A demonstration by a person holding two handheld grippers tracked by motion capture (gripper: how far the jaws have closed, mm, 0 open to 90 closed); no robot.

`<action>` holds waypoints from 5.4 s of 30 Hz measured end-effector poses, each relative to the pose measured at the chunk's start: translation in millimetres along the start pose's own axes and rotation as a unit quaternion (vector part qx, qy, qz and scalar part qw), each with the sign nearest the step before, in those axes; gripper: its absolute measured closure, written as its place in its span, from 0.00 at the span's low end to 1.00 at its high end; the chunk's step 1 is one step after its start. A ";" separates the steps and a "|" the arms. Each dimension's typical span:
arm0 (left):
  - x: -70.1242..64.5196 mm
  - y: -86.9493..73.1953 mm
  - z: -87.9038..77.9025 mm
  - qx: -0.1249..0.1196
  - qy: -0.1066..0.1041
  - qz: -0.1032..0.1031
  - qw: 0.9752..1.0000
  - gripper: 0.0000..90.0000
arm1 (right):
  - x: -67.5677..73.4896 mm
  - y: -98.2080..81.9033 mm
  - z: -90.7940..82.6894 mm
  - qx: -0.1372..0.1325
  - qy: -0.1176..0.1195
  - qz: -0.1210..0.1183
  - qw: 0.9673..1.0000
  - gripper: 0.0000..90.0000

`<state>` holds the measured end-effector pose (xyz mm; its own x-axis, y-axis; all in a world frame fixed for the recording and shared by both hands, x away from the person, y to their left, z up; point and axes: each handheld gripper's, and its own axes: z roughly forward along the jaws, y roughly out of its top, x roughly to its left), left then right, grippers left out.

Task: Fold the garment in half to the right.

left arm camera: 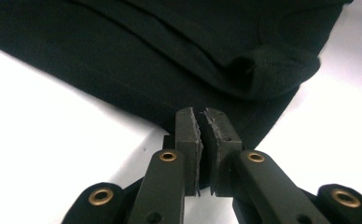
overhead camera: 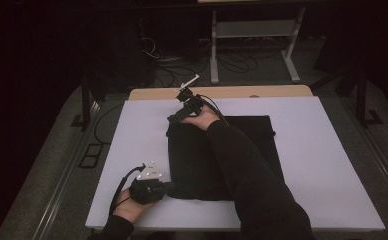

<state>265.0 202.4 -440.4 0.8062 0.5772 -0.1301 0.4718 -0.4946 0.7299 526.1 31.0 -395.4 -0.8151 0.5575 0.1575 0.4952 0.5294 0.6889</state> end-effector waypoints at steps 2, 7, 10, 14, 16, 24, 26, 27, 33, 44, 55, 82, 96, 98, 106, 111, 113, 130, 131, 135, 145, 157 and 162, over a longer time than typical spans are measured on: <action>-0.2 0.7 -0.7 0.000 -0.002 0.006 1.000 0.93 | -0.9 1.6 3.0 -0.001 -0.004 -0.001 1.000 0.00; -2.2 2.1 -1.7 -0.013 -0.002 0.006 1.000 0.93 | -2.1 2.2 13.4 -0.001 -0.006 0.003 1.000 0.00; -2.2 2.9 -3.7 -0.021 -0.003 0.007 1.000 0.93 | -3.4 -0.2 21.2 0.003 -0.008 0.005 1.000 0.00; -2.6 4.5 -5.9 -0.032 -0.007 0.010 0.999 0.93 | -4.5 -4.6 32.8 0.021 -0.018 0.008 1.000 0.00; -2.7 5.1 -6.3 -0.035 -0.007 0.011 0.999 0.93 | -5.4 -6.2 37.5 0.025 -0.024 0.011 0.999 0.00; -1.7 6.1 -9.2 -0.054 -0.012 0.008 0.998 0.93 | -5.6 -10.3 53.6 0.033 -0.031 0.024 0.999 0.07; -1.5 6.2 -9.2 -0.056 -0.013 0.008 0.998 0.93 | -4.7 -11.4 56.9 0.034 -0.034 0.023 0.999 0.14; -1.4 6.3 -9.2 -0.056 -0.013 0.008 0.998 0.93 | -3.5 -11.8 58.7 0.037 -0.045 0.022 0.998 0.16; -0.8 7.2 -9.3 -0.062 -0.015 0.006 0.998 0.93 | 2.4 -11.5 63.2 0.027 -0.078 0.002 0.997 0.34; 0.1 10.3 -10.9 -0.077 -0.019 -0.001 0.997 0.93 | 4.3 -9.3 52.2 0.038 -0.088 -0.008 0.995 0.90; -5.0 16.0 -15.2 -0.084 -0.018 0.003 0.996 0.93 | 10.8 -5.2 23.6 0.013 -0.079 -0.026 0.996 0.92; -12.9 39.2 -17.7 -0.091 -0.036 0.019 0.995 0.93 | 6.8 3.2 -43.0 -0.030 -0.090 -0.011 0.995 0.92; -18.6 53.2 -11.2 -0.092 -0.042 0.033 0.994 0.93 | 0.5 -2.6 -60.9 -0.042 -0.096 -0.005 0.994 0.92; -19.2 55.5 -10.2 -0.091 -0.044 0.036 0.994 0.93 | -1.4 -3.7 -63.4 -0.043 -0.098 -0.010 0.994 0.92; -24.2 64.3 -4.1 -0.092 -0.052 0.045 0.993 0.93 | -7.4 -8.0 -76.0 -0.047 -0.106 -0.004 0.993 0.92; -26.9 68.4 1.9 -0.092 -0.057 0.048 0.993 0.93 | -10.6 -11.7 -82.2 -0.047 -0.109 -0.004 0.993 0.92; -28.5 70.2 3.9 -0.090 -0.059 0.052 0.993 0.93 | -12.4 -13.4 -84.8 -0.047 -0.111 -0.003 0.993 0.92; -34.8 82.6 13.6 -0.087 -0.069 0.063 0.992 0.93 | -23.3 -24.3 -98.7 -0.053 -0.120 0.004 0.991 0.92; -35.7 83.2 14.9 -0.089 -0.069 0.061 0.992 0.93 | -23.8 -25.0 -99.9 -0.053 -0.120 0.006 0.991 0.92; -39.6 86.8 20.4 -0.093 -0.075 0.060 0.991 0.93 | -27.5 -29.3 -104.9 -0.055 -0.124 0.009 0.991 0.92; -48.3 96.0 31.1 -0.091 -0.086 0.068 0.990 0.93 | -37.7 -42.3 -116.6 -0.060 -0.132 0.019 0.989 0.92; -55.8 106.3 40.4 -0.090 -0.096 0.081 0.988 0.93 | -46.1 -52.8 -127.4 -0.060 -0.140 0.030 0.988 0.92; -57.7 110.1 45.3 -0.091 -0.102 0.080 0.987 0.93 | -47.9 -55.6 -130.4 -0.061 -0.140 0.030 0.988 0.92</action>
<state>286.6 85.2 -383.0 0.9294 0.3486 -0.1215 0.2749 -0.4340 0.8580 498.4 -108.5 -349.0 -0.6612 0.7502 0.0106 0.4868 0.4182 0.7669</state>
